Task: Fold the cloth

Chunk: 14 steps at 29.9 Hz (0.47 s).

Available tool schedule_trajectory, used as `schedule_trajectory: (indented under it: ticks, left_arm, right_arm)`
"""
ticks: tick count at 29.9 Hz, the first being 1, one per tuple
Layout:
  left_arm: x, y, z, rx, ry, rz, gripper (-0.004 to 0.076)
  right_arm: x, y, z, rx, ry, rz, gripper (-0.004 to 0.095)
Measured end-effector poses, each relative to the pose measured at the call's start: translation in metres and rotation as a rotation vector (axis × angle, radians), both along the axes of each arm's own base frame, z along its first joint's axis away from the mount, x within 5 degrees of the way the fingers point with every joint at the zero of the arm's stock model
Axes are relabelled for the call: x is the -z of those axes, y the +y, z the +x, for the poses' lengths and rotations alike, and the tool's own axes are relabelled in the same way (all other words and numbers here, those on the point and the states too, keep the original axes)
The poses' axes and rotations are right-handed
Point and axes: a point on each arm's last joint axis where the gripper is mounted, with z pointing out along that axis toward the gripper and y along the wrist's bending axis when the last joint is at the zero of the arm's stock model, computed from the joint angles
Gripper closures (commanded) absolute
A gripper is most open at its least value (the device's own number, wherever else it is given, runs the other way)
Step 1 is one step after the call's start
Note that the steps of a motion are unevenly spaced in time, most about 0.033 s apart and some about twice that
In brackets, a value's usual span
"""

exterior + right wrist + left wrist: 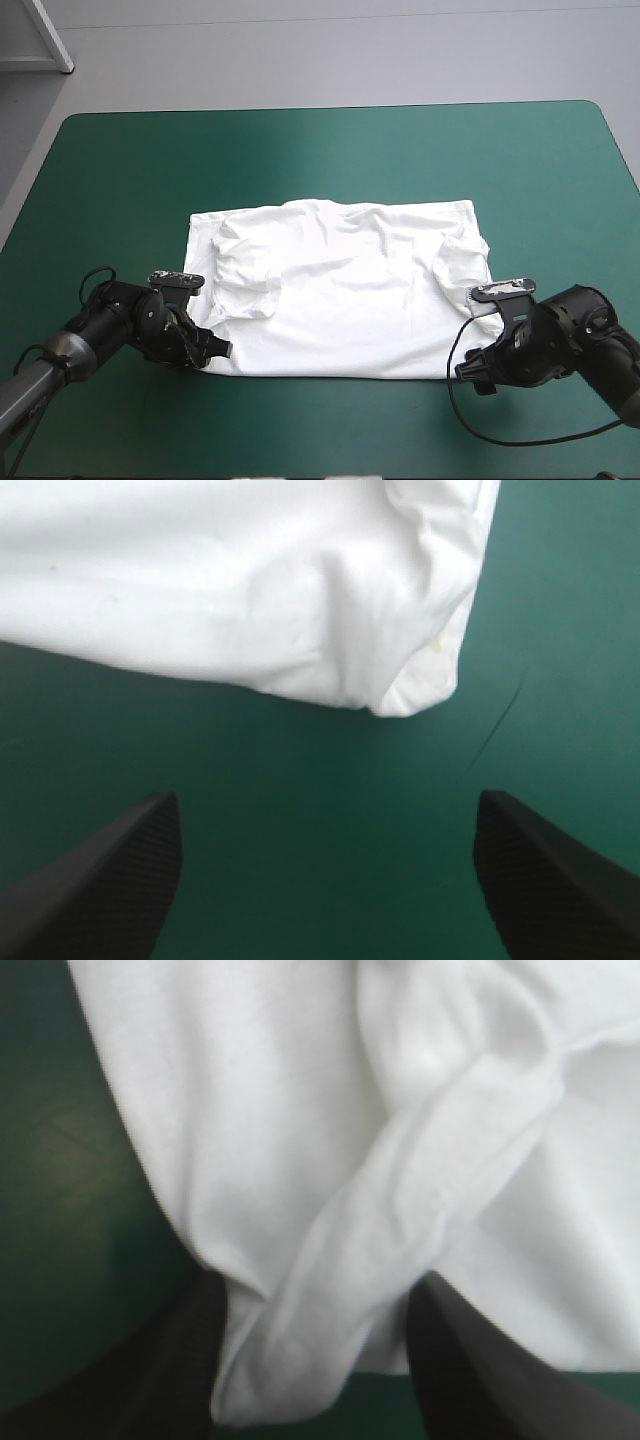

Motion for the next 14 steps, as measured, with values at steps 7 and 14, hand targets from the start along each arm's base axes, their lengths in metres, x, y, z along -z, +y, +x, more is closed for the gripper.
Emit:
schedule_trajectory:
  ticks: [7, 14]
  left_arm:
    - [0.012, -0.002, 0.003, 0.005, 0.044, -0.005, 0.0659]
    - [0.012, -0.004, 0.002, -0.001, 0.050, -0.020, 0.0734]
  right_arm:
    - [0.017, -0.001, 0.006, -0.016, -0.072, -0.011, 0.0231]
    - [0.042, 0.008, 0.024, -0.019, -0.030, -0.030, 0.0293]
